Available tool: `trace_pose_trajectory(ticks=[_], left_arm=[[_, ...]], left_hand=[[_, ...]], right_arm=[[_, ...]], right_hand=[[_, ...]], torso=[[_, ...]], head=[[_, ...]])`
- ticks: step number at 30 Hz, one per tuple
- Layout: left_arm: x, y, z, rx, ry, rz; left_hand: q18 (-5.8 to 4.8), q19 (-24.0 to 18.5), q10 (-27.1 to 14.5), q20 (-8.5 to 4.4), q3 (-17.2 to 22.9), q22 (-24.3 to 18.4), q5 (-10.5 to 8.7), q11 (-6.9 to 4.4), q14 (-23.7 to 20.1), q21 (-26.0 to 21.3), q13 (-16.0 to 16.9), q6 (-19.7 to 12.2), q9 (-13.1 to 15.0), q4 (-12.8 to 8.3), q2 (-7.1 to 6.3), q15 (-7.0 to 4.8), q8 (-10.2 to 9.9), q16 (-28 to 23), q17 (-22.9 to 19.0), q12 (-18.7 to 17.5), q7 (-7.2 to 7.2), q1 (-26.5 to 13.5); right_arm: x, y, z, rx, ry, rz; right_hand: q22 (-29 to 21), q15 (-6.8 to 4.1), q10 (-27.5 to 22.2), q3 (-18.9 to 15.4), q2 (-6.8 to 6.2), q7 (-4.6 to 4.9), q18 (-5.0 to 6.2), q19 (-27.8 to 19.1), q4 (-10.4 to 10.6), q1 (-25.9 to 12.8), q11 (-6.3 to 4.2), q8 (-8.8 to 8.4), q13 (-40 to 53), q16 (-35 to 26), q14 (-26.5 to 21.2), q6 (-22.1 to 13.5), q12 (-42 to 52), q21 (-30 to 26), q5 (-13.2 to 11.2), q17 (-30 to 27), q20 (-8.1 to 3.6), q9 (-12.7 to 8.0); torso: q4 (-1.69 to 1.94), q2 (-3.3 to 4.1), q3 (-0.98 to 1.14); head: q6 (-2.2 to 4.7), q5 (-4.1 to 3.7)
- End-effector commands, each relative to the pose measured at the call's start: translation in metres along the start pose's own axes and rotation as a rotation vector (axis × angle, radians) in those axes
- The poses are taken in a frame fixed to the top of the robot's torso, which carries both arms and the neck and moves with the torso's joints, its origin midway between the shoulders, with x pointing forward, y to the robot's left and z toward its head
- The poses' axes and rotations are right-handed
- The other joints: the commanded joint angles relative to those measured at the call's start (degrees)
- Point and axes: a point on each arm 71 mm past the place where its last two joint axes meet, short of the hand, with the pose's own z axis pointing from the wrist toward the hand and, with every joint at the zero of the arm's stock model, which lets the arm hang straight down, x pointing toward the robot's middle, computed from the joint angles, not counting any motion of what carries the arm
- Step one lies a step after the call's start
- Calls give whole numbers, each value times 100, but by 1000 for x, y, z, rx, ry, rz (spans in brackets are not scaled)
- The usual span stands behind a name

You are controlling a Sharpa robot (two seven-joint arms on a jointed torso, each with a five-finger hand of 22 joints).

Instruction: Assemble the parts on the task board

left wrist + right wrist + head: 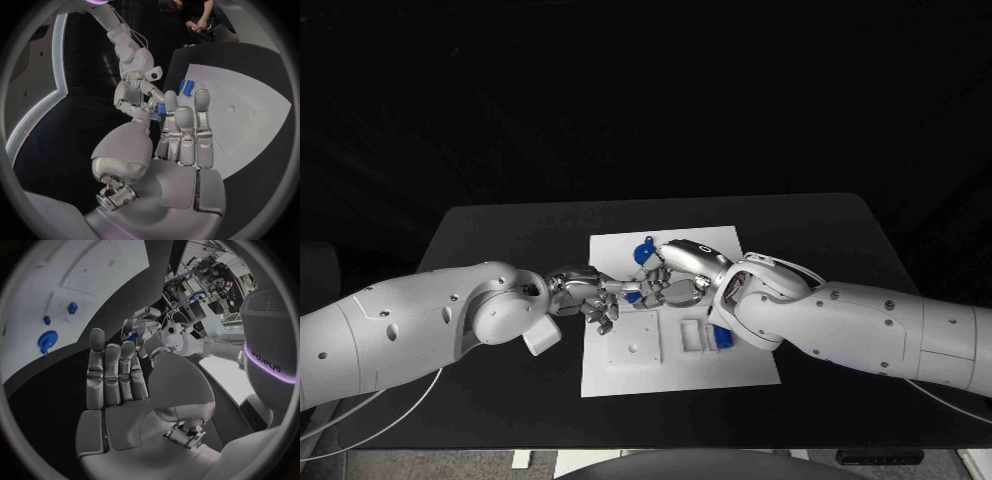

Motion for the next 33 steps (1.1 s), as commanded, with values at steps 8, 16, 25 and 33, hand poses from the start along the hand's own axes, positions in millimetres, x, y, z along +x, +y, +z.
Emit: trace_pose_trajectory(ticks=[8,16,25,33], left_arm=[[-1,0,-2,5,25,1],[-1,-1,-3,24,27,-10],[-1,-2,-3,40,21,-25],[1,-3,-2,39,28,-11]], left_hand=[[101,-2,-49,32,191,101,23,-18,-4,-29,-12,54,-14,-166,188,16,79,12,-14,23,-3,265],[100,-9,-56,32,374,104,27,-31,-8,-30,-25,55,-19,-374,373,11,149,24,-19,38,-22,487],[68,-19,-24,3,355,105,25,-73,-11,-24,-59,109,290,-463,377,-19,524,33,-21,18,-121,605],[54,-30,-106,-7,278,104,53,-104,-20,-29,-48,-543,1902,-329,95,-37,1661,27,-62,90,-201,364]], right_arm=[[0,1,-1,-13,-4,-8],[0,1,-1,-14,-1,-5],[0,1,-1,-13,3,-3],[1,2,0,-14,-1,3]], right_hand=[[13,-4,53,-5,64,-192,-37,25,11,15,-19,20,22,-4,59,293,-38,0,16,14,-30,194],[15,-4,53,-8,62,-193,-38,27,14,10,-18,19,30,-14,62,288,-51,-10,16,16,-29,197],[16,-4,56,-17,64,-195,-40,33,16,7,-18,19,41,-24,64,286,-61,-21,14,20,-29,200],[16,-4,56,-17,64,-195,-40,33,16,7,-18,19,41,-24,64,286,-61,-21,14,20,-29,200]], torso=[[1,1,-1],[0,-1,-2],[0,0,0],[0,0,1]], head=[[-6,-5],[-9,-4],[-7,3],[-12,-6]])
